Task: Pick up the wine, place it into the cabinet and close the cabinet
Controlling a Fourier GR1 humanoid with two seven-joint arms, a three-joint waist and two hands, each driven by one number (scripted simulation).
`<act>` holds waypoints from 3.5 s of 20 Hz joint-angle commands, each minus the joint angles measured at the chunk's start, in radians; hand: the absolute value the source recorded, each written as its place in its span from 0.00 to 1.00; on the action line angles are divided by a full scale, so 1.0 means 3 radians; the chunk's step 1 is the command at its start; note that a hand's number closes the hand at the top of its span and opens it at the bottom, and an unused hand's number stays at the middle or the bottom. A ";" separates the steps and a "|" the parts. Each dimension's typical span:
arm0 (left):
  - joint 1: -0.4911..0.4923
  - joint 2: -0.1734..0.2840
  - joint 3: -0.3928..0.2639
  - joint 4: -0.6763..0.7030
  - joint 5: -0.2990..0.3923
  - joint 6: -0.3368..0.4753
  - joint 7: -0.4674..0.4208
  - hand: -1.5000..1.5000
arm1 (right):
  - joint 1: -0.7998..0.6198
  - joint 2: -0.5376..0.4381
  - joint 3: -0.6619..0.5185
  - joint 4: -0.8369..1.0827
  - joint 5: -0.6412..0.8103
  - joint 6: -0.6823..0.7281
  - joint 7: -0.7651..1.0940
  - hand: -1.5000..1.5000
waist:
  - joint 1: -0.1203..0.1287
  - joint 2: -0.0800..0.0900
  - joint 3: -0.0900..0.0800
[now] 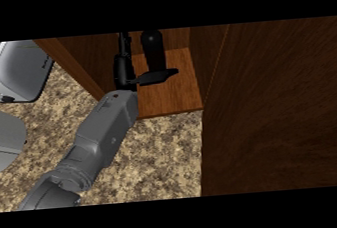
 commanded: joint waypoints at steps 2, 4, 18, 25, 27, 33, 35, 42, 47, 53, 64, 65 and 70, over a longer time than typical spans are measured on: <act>0.0210 0.0066 -0.0005 0.0025 -0.0035 -0.0326 -0.0104 0.00 | -0.0094 -0.0010 -0.0027 -0.0116 -0.0074 -0.0053 0.0138 0.00 | 0.0067 -0.0002 -0.0012; 0.0091 0.0002 0.0037 0.0037 0.0004 -0.0205 -0.0032 0.00 | 0.0107 -0.0024 -0.0052 -0.0156 -0.0195 0.0029 0.0066 0.00 | 0.0025 0.0002 -0.0009; 0.0289 0.0002 -0.0198 -0.0142 0.0465 -0.0515 -0.0045 0.00 | 0.0088 0.0024 0.0147 -0.0317 -0.0093 -0.0094 0.0218 0.00 | 0.0010 -0.0055 -0.0010; 0.0669 0.0002 -0.0760 -0.0559 0.0853 -0.0354 -0.0047 0.00 | -0.0054 -0.0026 -0.0038 -0.0179 -0.0140 -0.0085 0.0175 0.00 | 0.0020 -0.0069 -0.0008; 0.0808 0.0002 -0.1016 -0.0938 0.0909 -0.0255 0.0090 0.00 | 0.0026 -0.0029 -0.0009 -0.0181 -0.0076 -0.0081 0.0168 0.00 | 0.0132 -0.0097 -0.0006; 0.1517 0.0002 -0.1933 -0.1919 0.1352 0.0424 0.0103 0.00 | -0.0010 -0.0056 -0.0081 -0.0331 -0.0067 -0.0191 0.0262 0.00 | 0.0141 -0.0099 -0.0007; 0.1576 0.0002 -0.2119 -0.2215 0.1379 0.0612 0.0223 0.00 | 0.0058 -0.0053 0.0014 -0.0335 -0.0007 -0.0183 0.0212 0.00 | 0.0192 -0.0089 -0.0006; 0.2171 0.0010 -0.2453 -0.3336 0.0934 0.1078 0.0441 0.00 | 0.0089 -0.0170 -0.0209 -0.0457 -0.0147 -0.0195 0.0378 0.00 | 0.0269 -0.0098 -0.0005; 0.2554 0.0131 -0.2555 -0.3926 0.0772 0.1213 0.0532 0.00 | 0.0341 -0.0083 -0.0075 -0.0446 -0.0075 -0.0128 0.0146 0.00 | 0.0255 -0.0090 -0.0005; 0.3136 0.0418 -0.2863 -0.4818 0.0501 0.1622 0.0749 0.00 | -0.0013 -0.0020 0.0029 -0.0195 0.0145 -0.0279 0.0229 0.00 | 0.0277 -0.0088 -0.0006; 0.3665 0.1093 -0.2932 -0.5877 0.0314 0.1392 0.1031 0.00 | 0.0154 -0.0033 0.0094 -0.0249 -0.0215 -0.0039 0.0264 0.00 | 0.0265 -0.0088 -0.0005; 0.3907 0.1096 -0.2945 -0.5742 0.0366 0.1145 0.0714 0.00 | 0.0204 -0.0183 -0.0109 -0.0298 -0.0540 0.0112 0.0318 1.00 | 0.0260 -0.0086 -0.0006; 0.4052 0.1427 -0.2852 -0.6137 0.0383 0.1029 0.0964 0.00 | 0.0263 -0.0210 -0.0091 -0.0209 -0.0490 0.0257 0.0256 1.00 | 0.0254 -0.0082 -0.0005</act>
